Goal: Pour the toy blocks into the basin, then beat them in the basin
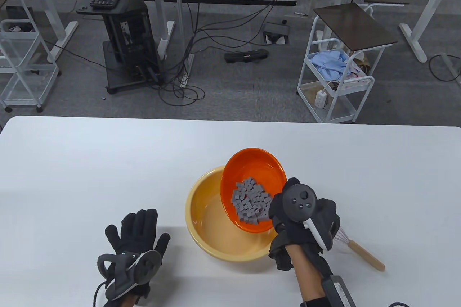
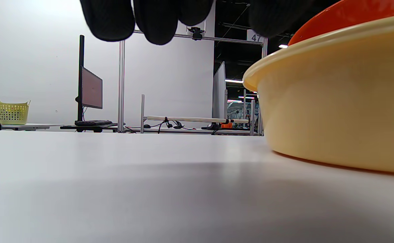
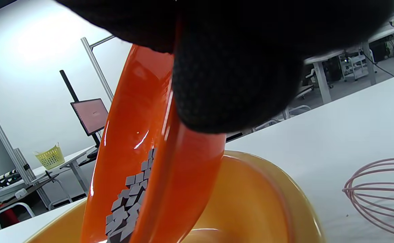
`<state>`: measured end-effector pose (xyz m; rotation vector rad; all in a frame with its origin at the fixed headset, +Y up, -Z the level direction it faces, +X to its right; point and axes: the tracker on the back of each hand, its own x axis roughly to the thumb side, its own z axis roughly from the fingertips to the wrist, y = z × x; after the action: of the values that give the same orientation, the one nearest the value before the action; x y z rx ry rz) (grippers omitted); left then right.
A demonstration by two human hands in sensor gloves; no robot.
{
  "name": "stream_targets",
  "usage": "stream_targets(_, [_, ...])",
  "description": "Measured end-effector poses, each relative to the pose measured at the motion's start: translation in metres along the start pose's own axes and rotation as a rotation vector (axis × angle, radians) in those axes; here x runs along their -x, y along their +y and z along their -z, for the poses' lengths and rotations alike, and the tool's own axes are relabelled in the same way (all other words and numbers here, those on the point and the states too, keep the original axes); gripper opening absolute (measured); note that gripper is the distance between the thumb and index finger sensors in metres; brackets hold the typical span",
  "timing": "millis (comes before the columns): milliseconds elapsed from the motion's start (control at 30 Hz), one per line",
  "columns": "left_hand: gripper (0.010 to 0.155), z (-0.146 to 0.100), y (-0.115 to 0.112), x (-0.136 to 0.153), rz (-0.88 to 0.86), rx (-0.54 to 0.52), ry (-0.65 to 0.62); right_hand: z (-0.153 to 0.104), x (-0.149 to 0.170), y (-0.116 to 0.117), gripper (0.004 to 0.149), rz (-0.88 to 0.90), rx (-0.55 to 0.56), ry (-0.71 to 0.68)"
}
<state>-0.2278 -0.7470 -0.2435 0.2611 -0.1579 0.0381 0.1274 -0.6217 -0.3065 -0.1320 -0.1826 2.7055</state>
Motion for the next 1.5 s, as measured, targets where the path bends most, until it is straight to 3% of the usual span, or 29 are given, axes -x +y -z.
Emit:
stream_targets(700, [0.070, 0.000, 0.001, -0.003, -0.012, 0.001, -0.013, -0.015, -0.039, 0.009, 0.050, -0.353, 0.152, -0.267])
stream_targets(1500, [0.070, 0.002, 0.000, -0.009, -0.043, -0.005, -0.056, -0.040, -0.041, -0.007, 0.048, -0.511, 0.431, -0.520])
